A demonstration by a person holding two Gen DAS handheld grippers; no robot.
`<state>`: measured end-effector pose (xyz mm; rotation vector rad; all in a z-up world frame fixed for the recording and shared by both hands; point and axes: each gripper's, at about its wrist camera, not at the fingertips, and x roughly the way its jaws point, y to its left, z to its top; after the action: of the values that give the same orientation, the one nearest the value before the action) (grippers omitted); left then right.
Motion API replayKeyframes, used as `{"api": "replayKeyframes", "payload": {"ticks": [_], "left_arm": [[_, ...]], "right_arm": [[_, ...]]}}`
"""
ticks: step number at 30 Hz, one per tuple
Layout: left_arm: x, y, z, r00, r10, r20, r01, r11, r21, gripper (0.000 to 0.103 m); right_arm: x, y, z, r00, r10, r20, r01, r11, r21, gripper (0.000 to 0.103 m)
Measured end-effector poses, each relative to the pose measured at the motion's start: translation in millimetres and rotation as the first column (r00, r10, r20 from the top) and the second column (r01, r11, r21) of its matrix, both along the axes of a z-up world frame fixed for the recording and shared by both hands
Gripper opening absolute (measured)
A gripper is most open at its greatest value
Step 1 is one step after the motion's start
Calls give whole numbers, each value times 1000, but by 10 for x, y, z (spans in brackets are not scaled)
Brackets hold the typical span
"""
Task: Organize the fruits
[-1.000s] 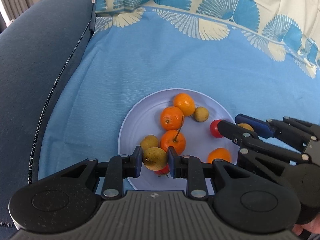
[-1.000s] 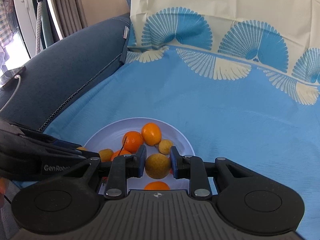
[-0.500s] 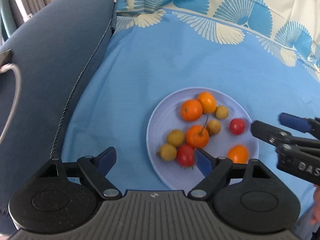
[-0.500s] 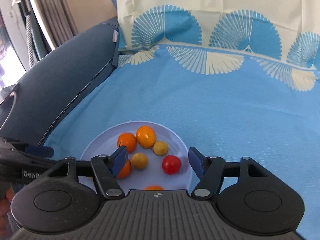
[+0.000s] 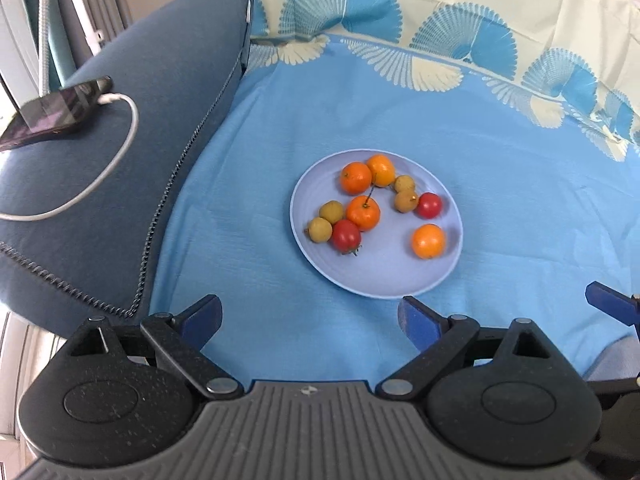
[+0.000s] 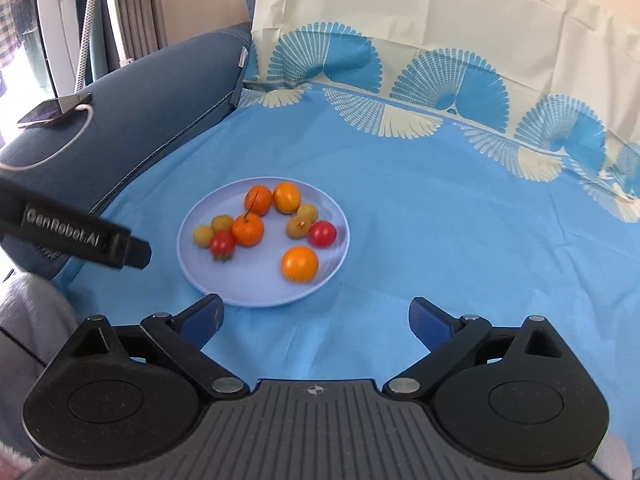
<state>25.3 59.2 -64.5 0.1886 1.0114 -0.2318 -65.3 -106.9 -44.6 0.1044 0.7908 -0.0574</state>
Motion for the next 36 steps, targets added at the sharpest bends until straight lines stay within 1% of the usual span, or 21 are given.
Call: {"api": "replayKeyframes", "payload": {"ticks": [4, 7, 11, 15, 23, 30, 36], "left_arm": [[-212, -6, 104, 999, -4, 35, 4, 1000, 1, 97], [-329, 5, 171, 998, -3, 64, 4, 1000, -11, 97], [-438, 7, 218, 996, -2, 91, 4, 1000, -21, 97], [-492, -15, 224, 995, -7, 102, 9, 1000, -12, 97], [-553, -41, 223, 994, -32, 107, 33, 999, -2, 97], [-553, -55, 213, 993, -36, 116, 35, 999, 13, 97], [-528, -64, 200, 994, -42, 103, 40, 999, 14, 97]], "right_arm": [[-246, 87, 89, 999, -7, 31, 8, 999, -32, 102], [-388, 110, 152, 998, -23, 59, 25, 999, -39, 102], [-488, 110, 216, 996, -31, 81, 35, 999, -42, 102], [-579, 113, 268, 994, -33, 100, 38, 998, -46, 102], [-619, 121, 302, 993, -39, 110, 44, 998, -46, 102], [-624, 122, 311, 993, -40, 110, 45, 998, -46, 102], [-619, 121, 307, 993, -43, 111, 48, 998, -44, 102]]}}
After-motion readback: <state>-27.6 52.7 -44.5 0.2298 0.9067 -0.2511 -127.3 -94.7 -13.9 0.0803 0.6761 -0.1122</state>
